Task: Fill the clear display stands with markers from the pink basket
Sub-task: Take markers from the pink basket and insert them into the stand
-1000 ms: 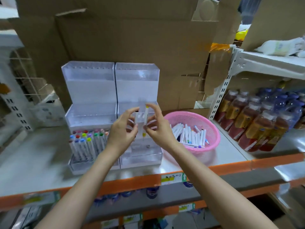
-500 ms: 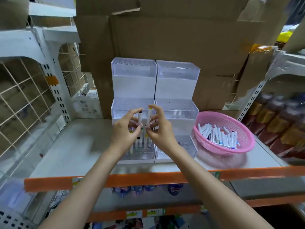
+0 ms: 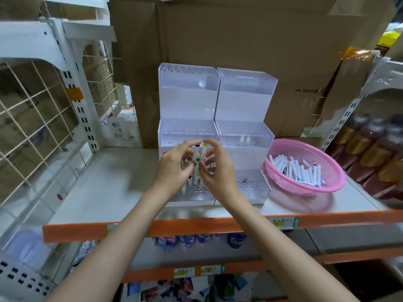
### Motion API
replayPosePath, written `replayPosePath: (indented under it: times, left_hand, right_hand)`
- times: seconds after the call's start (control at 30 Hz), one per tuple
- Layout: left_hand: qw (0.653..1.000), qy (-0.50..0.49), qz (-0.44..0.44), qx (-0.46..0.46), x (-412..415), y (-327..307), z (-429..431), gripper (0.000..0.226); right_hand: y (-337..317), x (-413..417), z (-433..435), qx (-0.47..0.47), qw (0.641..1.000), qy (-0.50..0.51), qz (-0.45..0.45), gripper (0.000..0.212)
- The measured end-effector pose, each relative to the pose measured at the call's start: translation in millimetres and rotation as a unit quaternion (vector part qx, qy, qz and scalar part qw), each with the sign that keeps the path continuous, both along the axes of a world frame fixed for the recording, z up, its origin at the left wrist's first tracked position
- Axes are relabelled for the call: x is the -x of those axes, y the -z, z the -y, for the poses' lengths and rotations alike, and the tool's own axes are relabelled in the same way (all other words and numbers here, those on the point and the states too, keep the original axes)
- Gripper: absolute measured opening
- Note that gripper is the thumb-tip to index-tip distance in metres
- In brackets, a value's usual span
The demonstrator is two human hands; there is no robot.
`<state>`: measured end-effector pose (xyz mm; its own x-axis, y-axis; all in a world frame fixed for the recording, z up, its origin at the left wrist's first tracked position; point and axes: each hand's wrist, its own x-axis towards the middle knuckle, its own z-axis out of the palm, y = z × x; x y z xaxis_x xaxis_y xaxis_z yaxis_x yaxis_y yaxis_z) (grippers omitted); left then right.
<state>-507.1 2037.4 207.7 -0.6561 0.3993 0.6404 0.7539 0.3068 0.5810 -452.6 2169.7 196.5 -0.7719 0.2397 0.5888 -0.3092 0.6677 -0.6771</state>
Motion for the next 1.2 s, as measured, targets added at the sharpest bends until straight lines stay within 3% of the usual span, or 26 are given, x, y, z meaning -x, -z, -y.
replayPosePath:
  times: [0.13,0.43,0.73,0.9,1.2]
  left_hand:
    - [1.0,-0.004,0.004,-0.017,1,-1,2,0.053]
    - [0.999,-0.023,-0.024,-0.005,0,2,7,0.051]
    - [0.999,-0.041,0.0,-0.005,-1,-2,8,0.041]
    - [0.998,-0.035,-0.038,0.047,0,3,6,0.041]
    - [0.999,-0.043,-0.021,0.018,1,-3,12,0.026]
  right_hand:
    - [-1,0,2,0.02,0.999,0.007,0.039,0.059]
    - [-5,-7,7,0.04,0.999,-0.013,0.034,0.063]
    - [-6,-10,7,0.041,0.999,-0.022,0.013,0.061]
    - [-4,-9,6,0.033,0.999,-0.02,0.002,0.059]
    - [-3,-7,1,0.025,1.0,-0.014,-0.003,0.057]
